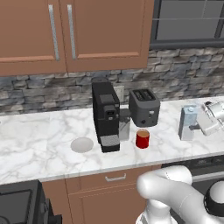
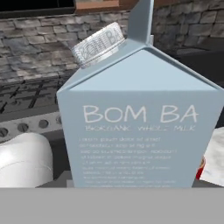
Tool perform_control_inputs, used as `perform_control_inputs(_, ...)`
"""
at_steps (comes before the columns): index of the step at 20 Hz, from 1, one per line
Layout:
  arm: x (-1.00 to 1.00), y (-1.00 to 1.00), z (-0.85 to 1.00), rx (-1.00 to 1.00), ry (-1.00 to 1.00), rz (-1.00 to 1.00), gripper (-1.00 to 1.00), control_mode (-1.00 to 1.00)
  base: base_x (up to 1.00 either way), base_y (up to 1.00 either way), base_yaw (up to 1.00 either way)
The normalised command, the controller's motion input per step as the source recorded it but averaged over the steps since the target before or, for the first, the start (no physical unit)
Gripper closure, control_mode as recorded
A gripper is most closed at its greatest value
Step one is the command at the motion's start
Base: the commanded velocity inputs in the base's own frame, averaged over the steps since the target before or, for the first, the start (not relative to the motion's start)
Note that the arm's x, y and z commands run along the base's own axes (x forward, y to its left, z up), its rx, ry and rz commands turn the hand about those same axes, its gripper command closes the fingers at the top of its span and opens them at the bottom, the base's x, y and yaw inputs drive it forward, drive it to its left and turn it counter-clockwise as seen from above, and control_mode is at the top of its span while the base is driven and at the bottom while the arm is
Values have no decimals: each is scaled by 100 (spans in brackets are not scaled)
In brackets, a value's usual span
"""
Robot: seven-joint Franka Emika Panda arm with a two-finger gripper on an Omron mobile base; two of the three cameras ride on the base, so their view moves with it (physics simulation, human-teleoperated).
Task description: Take a sugar cube from the saucer and place it inside the coffee. Then, grab milk from the fridge and place it next to the coffee on the counter to sweeten the coffee.
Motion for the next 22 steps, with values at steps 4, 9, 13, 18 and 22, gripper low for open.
perform_control_inputs(4,35,0,-40,0,0,0,100,-100,0,0,0)
perform_control_inputs(9,33,0,-41,0,0,0,100,-100,0,0,0)
perform_control_inputs(13,34,0,-41,0,-1,0,100,-100,0,0,0)
perform_control_inputs(18,45,0,-41,0,-4,0,100,-100,0,0,0)
perform_control_inputs(22,47,0,-41,0,-4,0,100,-100,0,0,0)
